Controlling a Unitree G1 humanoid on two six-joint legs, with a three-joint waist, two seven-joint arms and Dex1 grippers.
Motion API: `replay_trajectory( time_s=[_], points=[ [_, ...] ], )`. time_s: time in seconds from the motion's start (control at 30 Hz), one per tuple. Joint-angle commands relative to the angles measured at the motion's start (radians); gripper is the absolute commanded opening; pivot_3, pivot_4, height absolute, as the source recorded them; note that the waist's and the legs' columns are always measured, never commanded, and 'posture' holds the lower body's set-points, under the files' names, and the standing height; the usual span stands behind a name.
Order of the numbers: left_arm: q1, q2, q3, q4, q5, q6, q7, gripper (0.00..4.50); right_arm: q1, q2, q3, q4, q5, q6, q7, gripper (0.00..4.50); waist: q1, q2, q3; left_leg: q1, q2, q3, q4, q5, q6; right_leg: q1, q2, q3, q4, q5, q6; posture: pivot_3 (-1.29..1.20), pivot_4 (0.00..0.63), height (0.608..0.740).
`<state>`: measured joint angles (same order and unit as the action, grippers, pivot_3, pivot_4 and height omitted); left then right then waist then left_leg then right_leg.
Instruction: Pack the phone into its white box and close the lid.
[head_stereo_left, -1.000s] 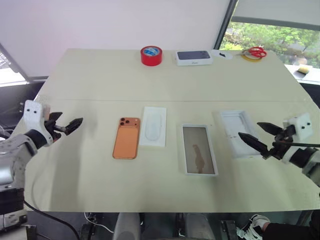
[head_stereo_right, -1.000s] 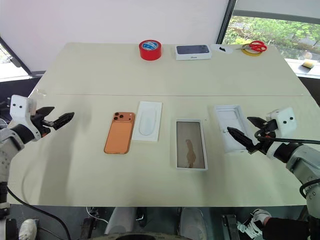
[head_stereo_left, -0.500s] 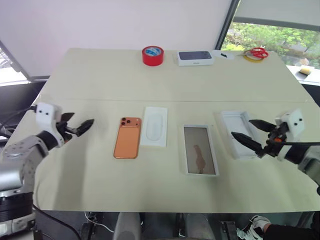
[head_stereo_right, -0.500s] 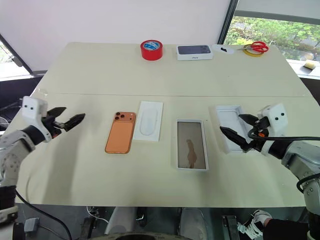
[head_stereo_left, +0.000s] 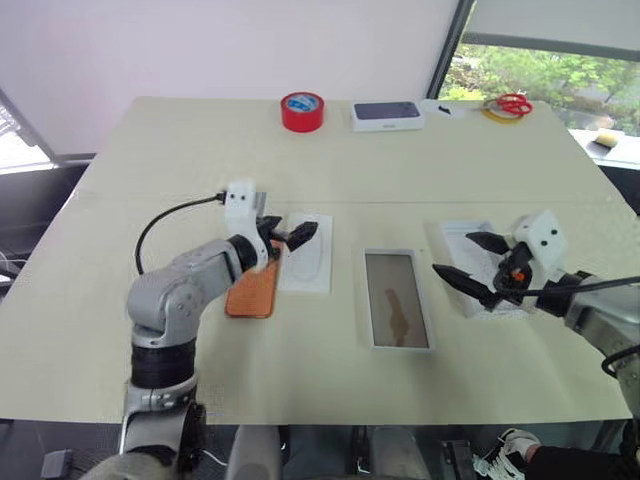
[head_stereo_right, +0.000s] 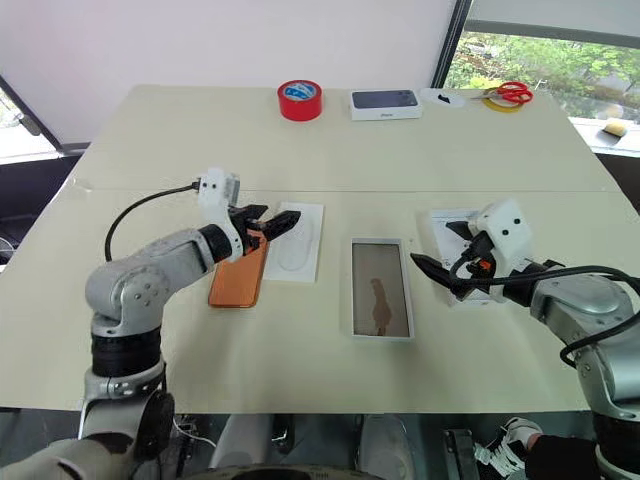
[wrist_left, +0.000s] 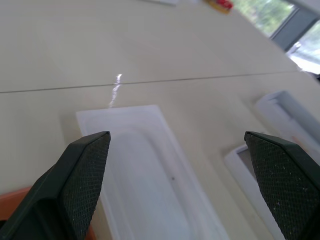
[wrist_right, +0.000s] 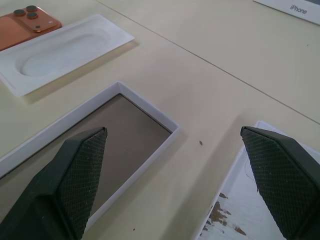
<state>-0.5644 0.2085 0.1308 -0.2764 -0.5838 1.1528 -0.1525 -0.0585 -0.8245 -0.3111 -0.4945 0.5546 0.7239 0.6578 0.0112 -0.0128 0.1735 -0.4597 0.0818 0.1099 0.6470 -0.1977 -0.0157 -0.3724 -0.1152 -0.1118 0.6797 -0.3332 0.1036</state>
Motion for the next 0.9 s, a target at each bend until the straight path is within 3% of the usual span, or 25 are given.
replay_trajectory(
  time_s=[0.03,0.33,0.67,0.9],
  points=[
    [-0.067,-0.023,-0.005,0.052,0.060,0.080,0.100,4.50,0.000,-0.004,0.004,-0.043,-0.012,-0.008,-0.010,4.47,0.002,0.000,0.000,0.000,0.000,0.000,0.000,0.000,0.000,0.000,0.000,0.000,0.000,0.000,0.000,0.00,0.150,0.730],
    [-0.115,-0.114,0.033,0.087,0.066,0.205,0.142,4.50,0.003,0.007,0.006,-0.049,-0.020,-0.014,-0.022,4.47,0.003,-0.001,0.000,-0.001,0.000,0.000,0.000,0.000,-0.001,0.000,0.000,0.000,0.000,0.000,0.000,0.00,0.150,0.730],
    [-0.113,-0.151,0.039,0.061,0.092,0.292,0.158,4.50,0.002,0.007,0.002,-0.043,-0.024,-0.022,-0.021,4.47,0.002,-0.001,0.000,-0.001,0.000,0.000,0.000,0.001,-0.002,0.000,0.000,0.000,0.000,0.000,0.000,0.00,0.150,0.730],
    [-0.126,-0.197,0.101,0.063,0.105,0.388,0.165,4.50,0.046,-0.053,0.022,-0.128,0.023,-0.001,0.081,4.47,0.003,0.000,0.000,-0.001,0.000,0.000,0.000,0.001,-0.002,0.000,0.000,0.000,0.000,0.000,0.000,0.00,0.150,0.730]
  ],
)
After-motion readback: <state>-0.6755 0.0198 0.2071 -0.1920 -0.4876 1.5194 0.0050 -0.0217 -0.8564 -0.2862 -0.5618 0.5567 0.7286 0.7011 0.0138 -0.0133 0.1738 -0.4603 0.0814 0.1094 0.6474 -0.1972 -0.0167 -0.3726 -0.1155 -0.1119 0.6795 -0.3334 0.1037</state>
